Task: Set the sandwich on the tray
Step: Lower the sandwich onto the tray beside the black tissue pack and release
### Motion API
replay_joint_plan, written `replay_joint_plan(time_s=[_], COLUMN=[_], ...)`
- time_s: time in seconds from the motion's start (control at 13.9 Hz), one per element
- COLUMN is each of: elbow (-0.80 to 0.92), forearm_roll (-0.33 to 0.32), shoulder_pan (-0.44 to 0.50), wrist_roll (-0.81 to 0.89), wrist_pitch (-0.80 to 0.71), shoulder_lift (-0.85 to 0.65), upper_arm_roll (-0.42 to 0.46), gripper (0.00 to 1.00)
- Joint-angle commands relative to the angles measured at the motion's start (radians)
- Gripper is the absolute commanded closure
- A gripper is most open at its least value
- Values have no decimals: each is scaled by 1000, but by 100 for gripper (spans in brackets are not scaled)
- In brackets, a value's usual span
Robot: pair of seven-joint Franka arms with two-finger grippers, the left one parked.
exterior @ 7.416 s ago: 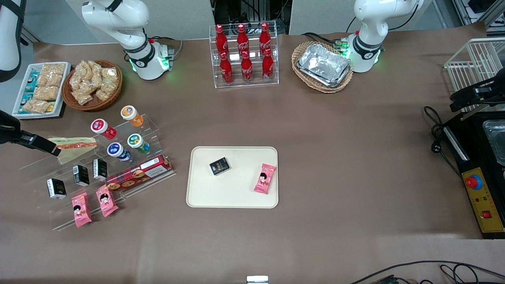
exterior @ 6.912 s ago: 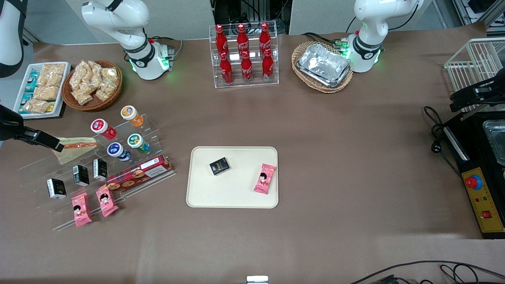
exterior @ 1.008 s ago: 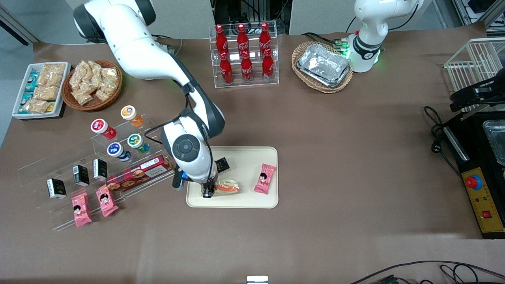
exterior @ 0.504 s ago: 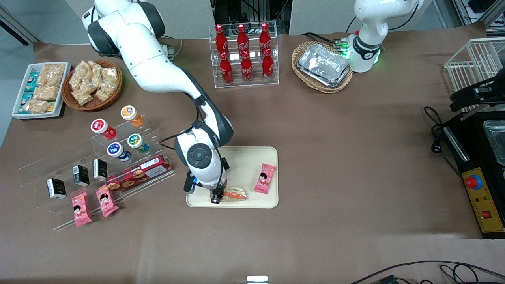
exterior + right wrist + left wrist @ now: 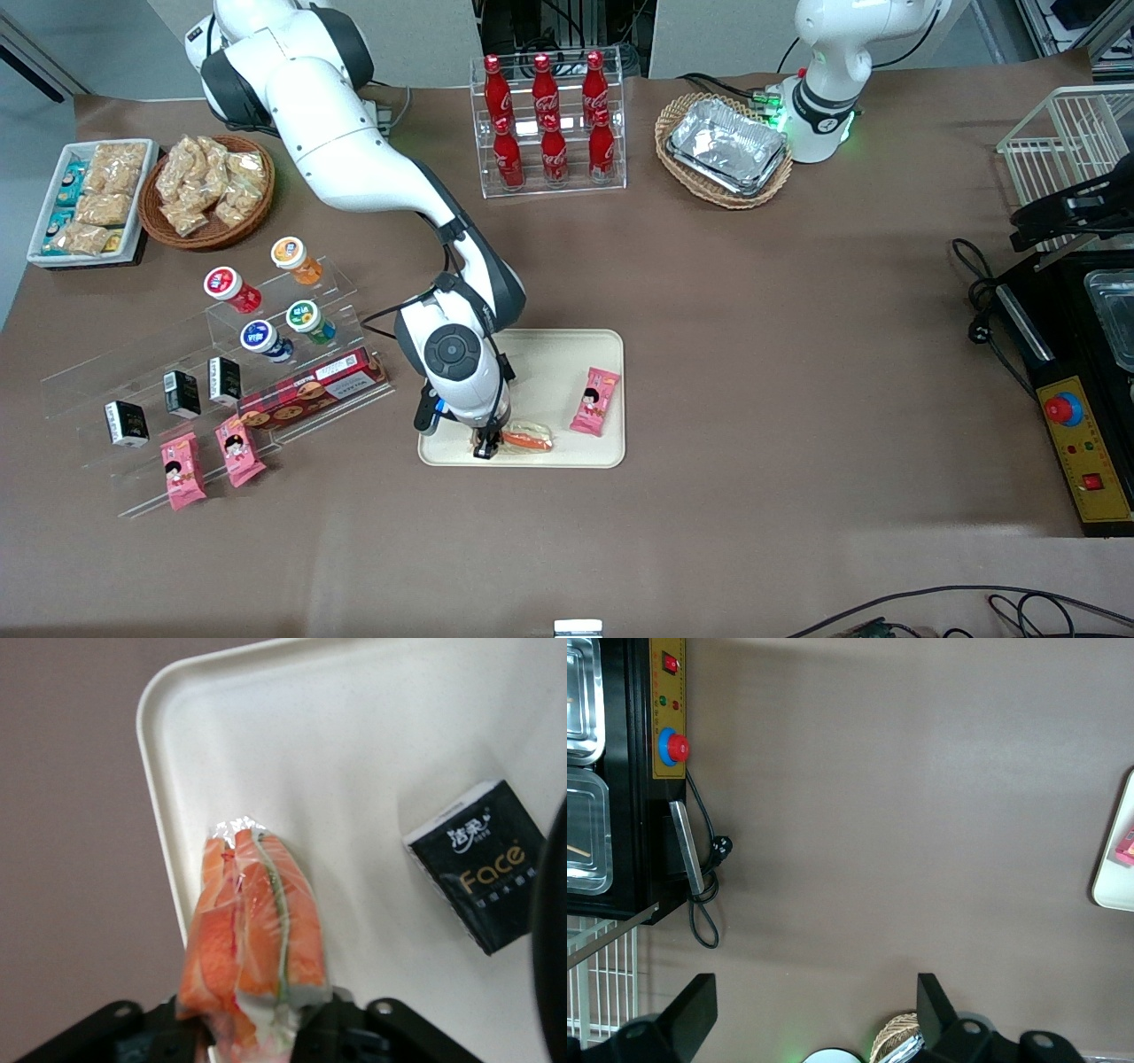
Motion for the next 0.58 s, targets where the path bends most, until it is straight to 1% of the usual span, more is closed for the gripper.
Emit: replay_joint_plan(time_s=[0.0, 0.14, 0.29, 0.43, 0.5], elbow=[36, 36, 33, 27, 25], forearm_roll=[-20, -5, -3, 15, 21], shoulder_pan=[-3, -10, -14, -54, -56], wrist_roll=[-53, -123, -172, -310, -394], wrist_pitch=[-65, -137, -239, -374, -445], shoulder_lift=[-28, -80, -161, -256, -304], upper_arm_roll=[-1, 5, 2, 10, 4], gripper=[0, 0, 0, 0, 0])
